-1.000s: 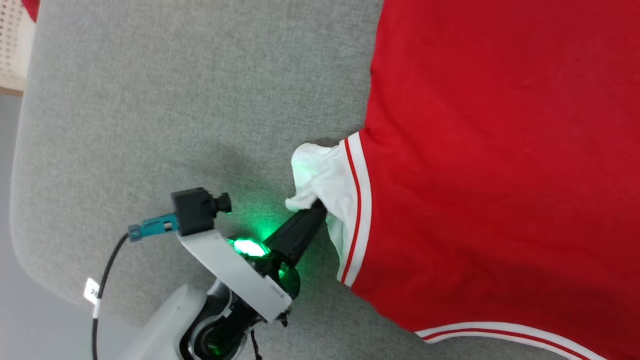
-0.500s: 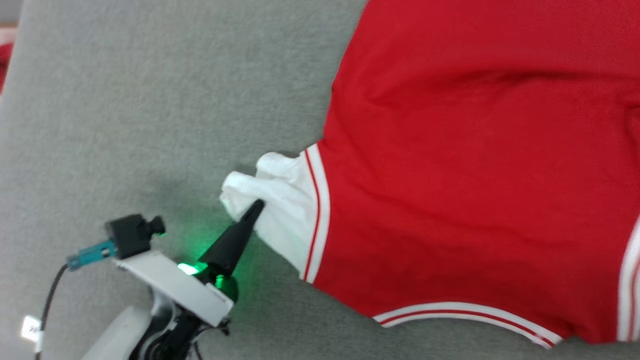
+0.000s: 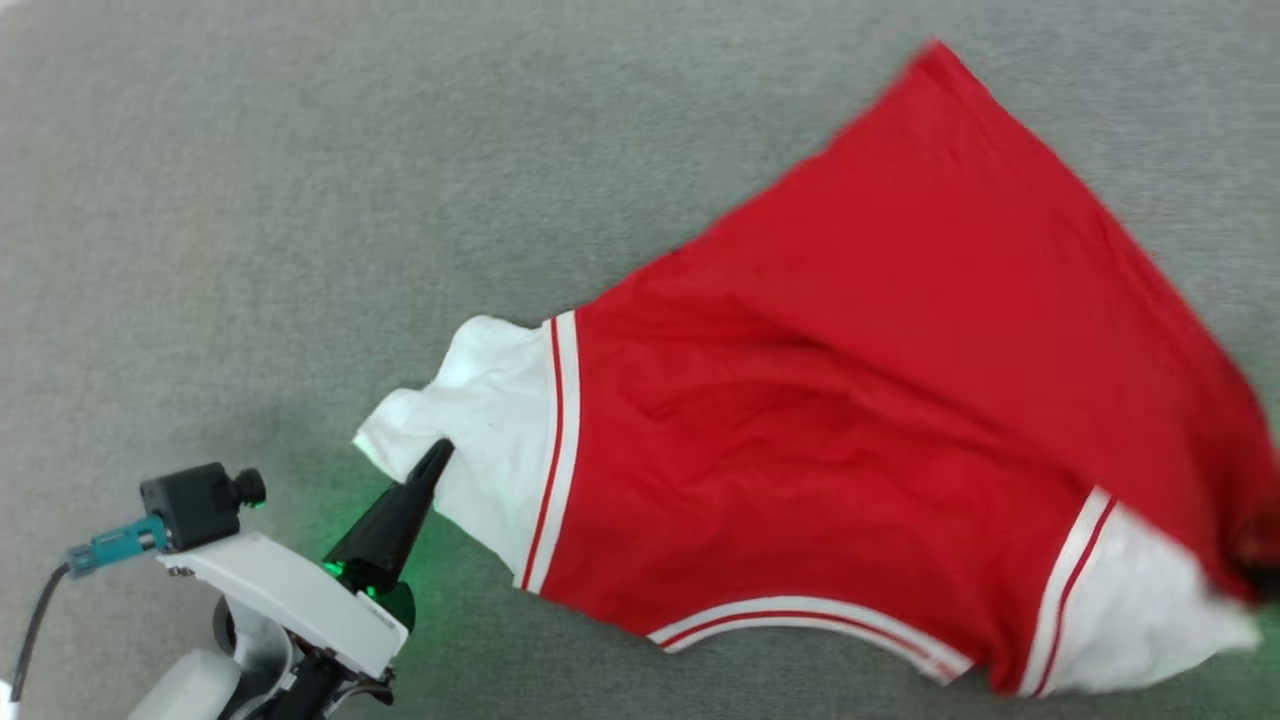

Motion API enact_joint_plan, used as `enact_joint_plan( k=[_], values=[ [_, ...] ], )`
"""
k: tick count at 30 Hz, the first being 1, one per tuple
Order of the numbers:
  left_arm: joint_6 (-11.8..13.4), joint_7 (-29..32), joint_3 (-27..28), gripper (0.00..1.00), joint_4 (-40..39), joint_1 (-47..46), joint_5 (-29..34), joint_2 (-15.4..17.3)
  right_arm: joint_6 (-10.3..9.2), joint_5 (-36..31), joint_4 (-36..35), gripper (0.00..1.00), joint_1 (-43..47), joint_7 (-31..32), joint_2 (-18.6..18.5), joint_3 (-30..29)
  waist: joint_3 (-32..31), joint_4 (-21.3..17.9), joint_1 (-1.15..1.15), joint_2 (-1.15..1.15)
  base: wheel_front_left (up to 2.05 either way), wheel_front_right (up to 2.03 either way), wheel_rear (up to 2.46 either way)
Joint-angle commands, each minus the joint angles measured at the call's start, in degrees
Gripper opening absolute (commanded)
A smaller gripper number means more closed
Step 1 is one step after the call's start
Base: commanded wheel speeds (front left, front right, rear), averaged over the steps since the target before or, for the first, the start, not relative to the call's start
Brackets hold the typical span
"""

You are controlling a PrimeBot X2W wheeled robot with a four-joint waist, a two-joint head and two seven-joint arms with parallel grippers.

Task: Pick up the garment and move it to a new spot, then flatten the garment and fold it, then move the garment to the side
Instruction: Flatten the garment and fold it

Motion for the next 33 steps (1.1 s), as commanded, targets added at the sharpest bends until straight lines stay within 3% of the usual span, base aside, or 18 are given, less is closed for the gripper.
enact_joint_plan(
  k=[1, 5, 11, 12, 13, 14, 21, 24, 27, 33],
  values=[
    [0.3, 0.0, 0.2, 0.0, -0.1, 0.8, 0.4, 0.3, -0.05, -0.5, -0.8, 0.0, 2.8, 0.5, 1.2, -0.2, -1.4, -1.8, 0.0, 0.0, 0.0, 0.0, 0.0],
    [1.2, 0.2, -0.1, 0.0, -0.3, 0.7, 1.2, 0.8, -0.05, -1.3, -5.1, 0.0, 12.6, 0.5, 6.5, -1.2, -1.3, -2.2, 0.0, 0.0, 0.0, 0.0, 0.0],
    [1.7, 0.2, -0.6, 0.0, -0.1, 0.4, 2.0, 0.7, -0.05, -3.9, -9.1, 0.0, 15.0, -2.0, 12.4, -3.9, -1.4, -2.6, 0.0, 0.0, 0.0, 0.0, 0.0],
    [1.9, 0.2, -0.6, 0.0, -0.2, 0.3, 2.2, 0.8, -0.05, -4.4, -9.9, 0.31, 14.6, -2.3, 12.6, -4.5, -1.5, -2.7, 0.0, 0.0, 0.0, 0.0, 0.0],
    [2.1, 0.2, -0.6, 0.0, -0.2, 0.3, 2.3, 1.0, -0.05, -4.6, -10.6, 0.77, 14.0, -2.6, 12.8, -5.5, -1.5, -2.7, 0.0, 0.0, 0.0, 0.0, 0.0],
    [2.2, 0.1, -0.7, 0.0, -0.4, 0.4, 2.6, 1.0, -0.05, -4.9, -11.5, 1.0, 13.5, -2.8, 13.1, -6.8, -1.5, -2.7, 0.0, 0.0, 0.0, 0.0, 0.0],
    [2.6, -0.5, -1.7, 0.0, -2.0, 1.0, 3.5, 0.0, -0.05, -2.7, -19.0, 1.0, 9.4, 1.8, 12.1, -18.0, -2.2, -1.2, 0.0, 0.0, 0.0, 0.0, 0.0],
    [2.7, -0.6, -2.2, 0.0, -2.7, 0.3, 4.1, -0.5, -0.05, -3.6, -19.4, 1.0, 3.3, 2.6, 11.0, -20.2, -1.6, -0.4, 0.0, 0.0, 0.0, 0.0, 0.0],
    [2.4, -0.3, -2.8, 0.0, -3.0, -0.9, 4.6, -1.1, -0.05, -6.9, -16.2, 1.0, -4.6, 0.2, 11.0, -18.1, -0.5, 0.9, 0.0, 0.0, 0.0, 0.0, 0.0],
    [1.8, 0.3, -3.6, 0.0, -2.5, -3.7, 5.2, -2.3, -0.06, -13.8, -5.4, 1.0, -18.5, -3.8, 9.4, -6.3, 2.6, 3.6, 0.0, 0.0, 0.0, 0.0, 0.0]
  ],
)
